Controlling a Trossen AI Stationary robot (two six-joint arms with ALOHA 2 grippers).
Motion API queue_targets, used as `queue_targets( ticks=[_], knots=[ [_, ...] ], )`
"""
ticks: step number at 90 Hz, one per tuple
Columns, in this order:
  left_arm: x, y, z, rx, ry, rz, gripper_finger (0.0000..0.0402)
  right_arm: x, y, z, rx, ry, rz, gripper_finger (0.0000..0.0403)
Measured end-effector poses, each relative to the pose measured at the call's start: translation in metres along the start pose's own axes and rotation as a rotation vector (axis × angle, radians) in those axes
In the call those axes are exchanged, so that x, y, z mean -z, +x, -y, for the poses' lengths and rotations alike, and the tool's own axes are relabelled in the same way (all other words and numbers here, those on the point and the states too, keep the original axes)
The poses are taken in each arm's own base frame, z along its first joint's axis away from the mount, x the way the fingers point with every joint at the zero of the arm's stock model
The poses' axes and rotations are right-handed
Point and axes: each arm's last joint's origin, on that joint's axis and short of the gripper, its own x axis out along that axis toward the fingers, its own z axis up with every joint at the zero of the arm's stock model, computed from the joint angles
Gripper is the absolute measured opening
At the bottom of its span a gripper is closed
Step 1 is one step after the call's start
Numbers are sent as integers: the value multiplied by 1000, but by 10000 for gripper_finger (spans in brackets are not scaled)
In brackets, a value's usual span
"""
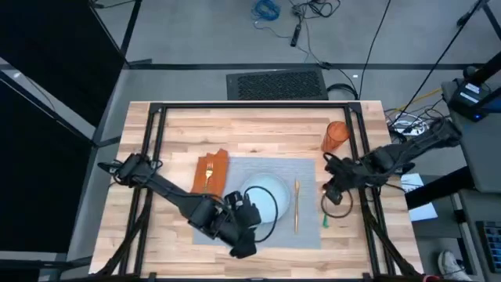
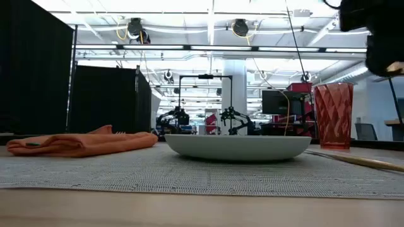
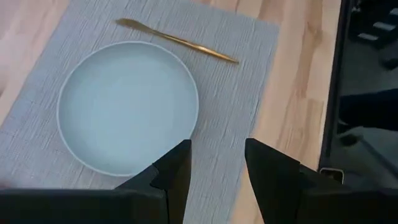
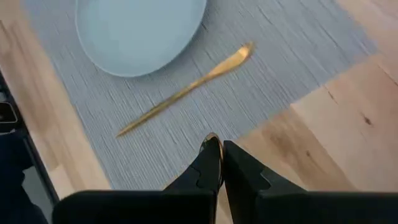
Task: Set table place
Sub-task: Put the green spoon on the gray table mat to the right of the gold table knife
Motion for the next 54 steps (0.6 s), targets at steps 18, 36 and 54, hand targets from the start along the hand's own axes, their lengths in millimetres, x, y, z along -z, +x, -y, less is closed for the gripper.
queue_targets(
  ticks=[18, 36, 54],
  knots=[
    [13, -5, 12, 1, 33, -4, 135, -16, 18, -4, -15, -16, -65, 0],
    [29, -5, 22, -10, 42, -16, 135, -27, 34, -7, -35, -39, -89, 0],
    [40, -8, 30, -21, 46, -4, 135, -33, 53, -6, 35, -57, -134, 0]
  ],
)
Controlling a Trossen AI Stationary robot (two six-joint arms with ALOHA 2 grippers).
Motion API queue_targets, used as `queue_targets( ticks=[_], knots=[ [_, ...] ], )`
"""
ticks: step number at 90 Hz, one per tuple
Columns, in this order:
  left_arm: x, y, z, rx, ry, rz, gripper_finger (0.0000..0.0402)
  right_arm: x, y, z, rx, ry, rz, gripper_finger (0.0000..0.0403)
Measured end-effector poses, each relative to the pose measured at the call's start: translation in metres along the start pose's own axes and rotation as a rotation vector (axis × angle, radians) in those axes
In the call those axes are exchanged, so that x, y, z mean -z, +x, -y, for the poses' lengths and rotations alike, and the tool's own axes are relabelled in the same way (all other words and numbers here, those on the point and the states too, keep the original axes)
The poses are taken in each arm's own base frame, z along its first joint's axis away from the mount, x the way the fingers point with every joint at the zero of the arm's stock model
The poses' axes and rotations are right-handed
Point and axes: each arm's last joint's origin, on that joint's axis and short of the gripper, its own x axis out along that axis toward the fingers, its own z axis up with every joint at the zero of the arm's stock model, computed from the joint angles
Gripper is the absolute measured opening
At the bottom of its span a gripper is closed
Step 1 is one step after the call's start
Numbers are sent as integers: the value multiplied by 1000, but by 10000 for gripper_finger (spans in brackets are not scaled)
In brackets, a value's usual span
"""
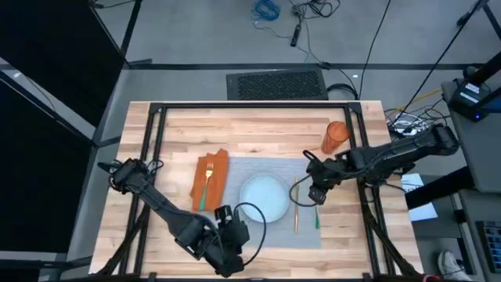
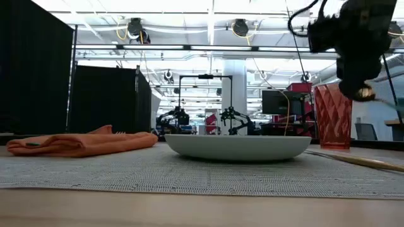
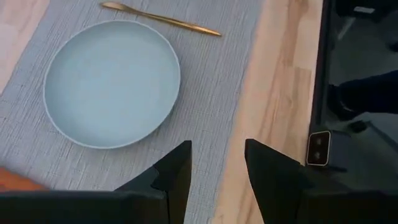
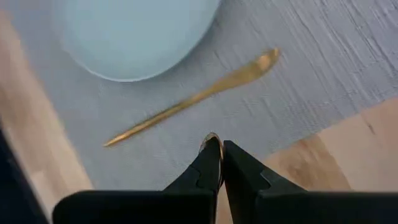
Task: Set table place
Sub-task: Put the green spoon on the gray table mat to the right of the gold table knife
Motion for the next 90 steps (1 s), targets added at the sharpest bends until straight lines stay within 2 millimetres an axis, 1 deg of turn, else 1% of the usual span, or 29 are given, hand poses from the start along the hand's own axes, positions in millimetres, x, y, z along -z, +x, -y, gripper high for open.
queue_targets(
  ticks=[15, 28, 50, 61, 90],
  knots=[
    [4, -3, 4, -3, 13, 12, 135, -6, 18, 1, 50, -32, -50, 0],
    [4, -3, 4, -7, 12, 16, 135, -16, 26, -3, -36, -69, -47, 0],
    [4, -3, 4, -17, 14, 26, 135, -26, 24, 4, -67, -50, -30, 0],
    [3, -3, 4, -21, 14, 29, 135, -29, 24, 4, -91, -45, -20, 0],
    [3, -3, 4, -23, 27, 31, 135, -29, 24, 5, -65, -2, -10, 0]
  ],
)
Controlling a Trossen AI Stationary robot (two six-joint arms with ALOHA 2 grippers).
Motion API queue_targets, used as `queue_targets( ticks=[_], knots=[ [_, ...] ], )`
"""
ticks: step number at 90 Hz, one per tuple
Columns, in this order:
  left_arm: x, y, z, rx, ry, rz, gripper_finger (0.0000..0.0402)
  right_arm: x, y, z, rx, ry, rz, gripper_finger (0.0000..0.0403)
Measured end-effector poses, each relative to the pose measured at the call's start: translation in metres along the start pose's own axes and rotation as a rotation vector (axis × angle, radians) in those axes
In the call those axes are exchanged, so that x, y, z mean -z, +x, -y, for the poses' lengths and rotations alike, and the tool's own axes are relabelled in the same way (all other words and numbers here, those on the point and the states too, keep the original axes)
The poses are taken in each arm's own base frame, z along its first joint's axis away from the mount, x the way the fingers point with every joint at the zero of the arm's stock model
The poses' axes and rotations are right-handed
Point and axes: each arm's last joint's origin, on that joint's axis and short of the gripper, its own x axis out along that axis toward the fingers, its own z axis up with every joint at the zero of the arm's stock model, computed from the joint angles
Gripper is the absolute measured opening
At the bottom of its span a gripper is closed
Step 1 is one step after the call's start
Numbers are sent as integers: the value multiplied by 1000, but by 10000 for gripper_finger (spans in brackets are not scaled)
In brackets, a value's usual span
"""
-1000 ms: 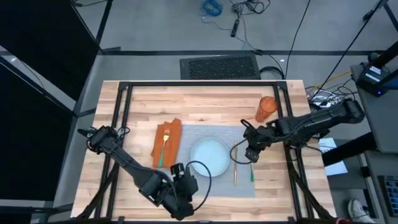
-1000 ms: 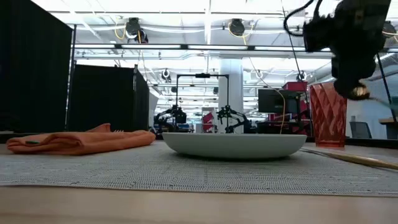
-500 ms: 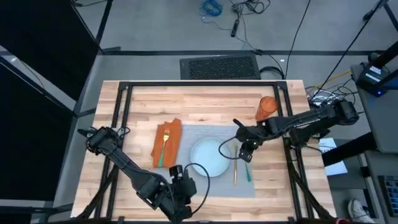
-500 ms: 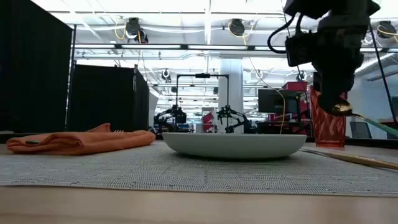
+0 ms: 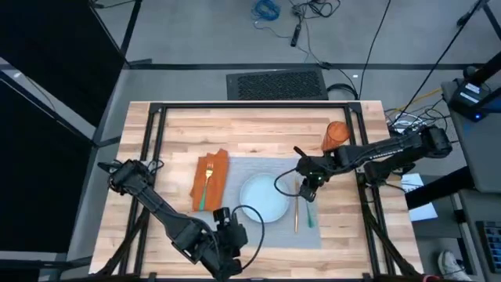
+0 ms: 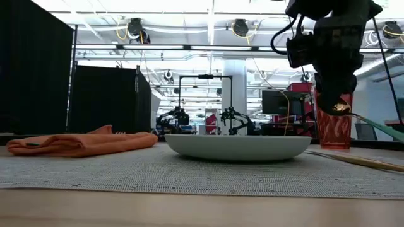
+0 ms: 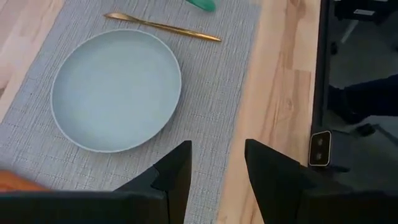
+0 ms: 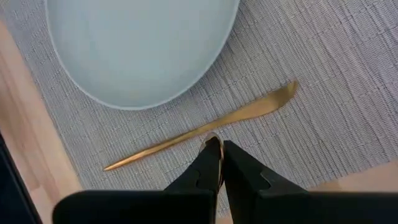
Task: Set table place
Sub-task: Put the green spoon on the gray table mat to the right of the gold table knife
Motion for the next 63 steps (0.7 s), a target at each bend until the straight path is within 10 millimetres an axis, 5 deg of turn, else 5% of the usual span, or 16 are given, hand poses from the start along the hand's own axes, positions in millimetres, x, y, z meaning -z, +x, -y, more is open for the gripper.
queue_targets(
  ticks=[37, 63],
  knots=[
    [0, 0, 0, -2, 14, 3, 135, 2, 0, 2, 21, 27, -17, 2],
    [0, 0, 0, -2, 13, 3, 135, 1, 0, 3, 53, 47, 10, 46]
  ],
)
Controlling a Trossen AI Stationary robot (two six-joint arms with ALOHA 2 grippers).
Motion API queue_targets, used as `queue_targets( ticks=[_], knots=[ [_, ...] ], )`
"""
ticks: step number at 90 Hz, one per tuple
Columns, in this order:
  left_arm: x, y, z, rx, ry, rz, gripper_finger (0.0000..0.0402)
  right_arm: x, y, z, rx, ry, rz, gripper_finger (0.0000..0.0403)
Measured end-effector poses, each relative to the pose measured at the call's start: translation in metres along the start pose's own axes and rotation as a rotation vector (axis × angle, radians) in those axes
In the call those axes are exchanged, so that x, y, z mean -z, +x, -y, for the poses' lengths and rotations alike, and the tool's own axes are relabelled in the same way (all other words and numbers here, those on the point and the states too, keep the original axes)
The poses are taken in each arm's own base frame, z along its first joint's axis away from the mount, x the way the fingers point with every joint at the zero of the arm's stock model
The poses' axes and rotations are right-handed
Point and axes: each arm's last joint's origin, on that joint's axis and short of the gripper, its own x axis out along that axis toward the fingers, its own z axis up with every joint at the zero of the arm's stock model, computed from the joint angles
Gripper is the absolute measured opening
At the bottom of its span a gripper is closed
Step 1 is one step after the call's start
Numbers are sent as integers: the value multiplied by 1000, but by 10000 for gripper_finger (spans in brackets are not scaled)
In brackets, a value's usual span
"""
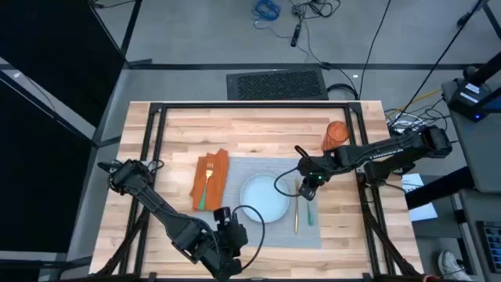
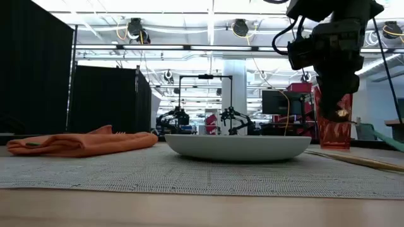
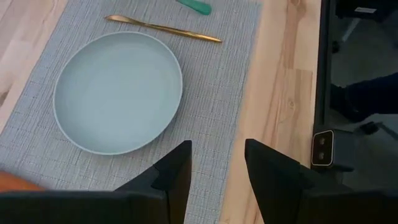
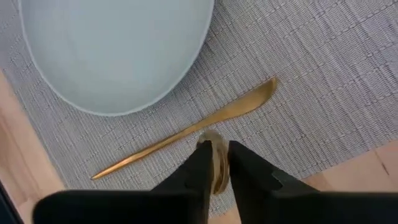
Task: Set table place
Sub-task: Put the green spoon on the gray table mat to the right of the gold table knife
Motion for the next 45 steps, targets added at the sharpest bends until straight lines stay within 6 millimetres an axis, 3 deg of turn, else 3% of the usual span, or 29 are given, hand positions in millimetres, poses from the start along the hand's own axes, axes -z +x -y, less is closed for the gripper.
queue_targets(
  ticks=[45],
  knots=[
    [0, 0, 0, 1, -2, 1, 135, 5, 0, -2, 14, -8, -20, 54]
  ],
)
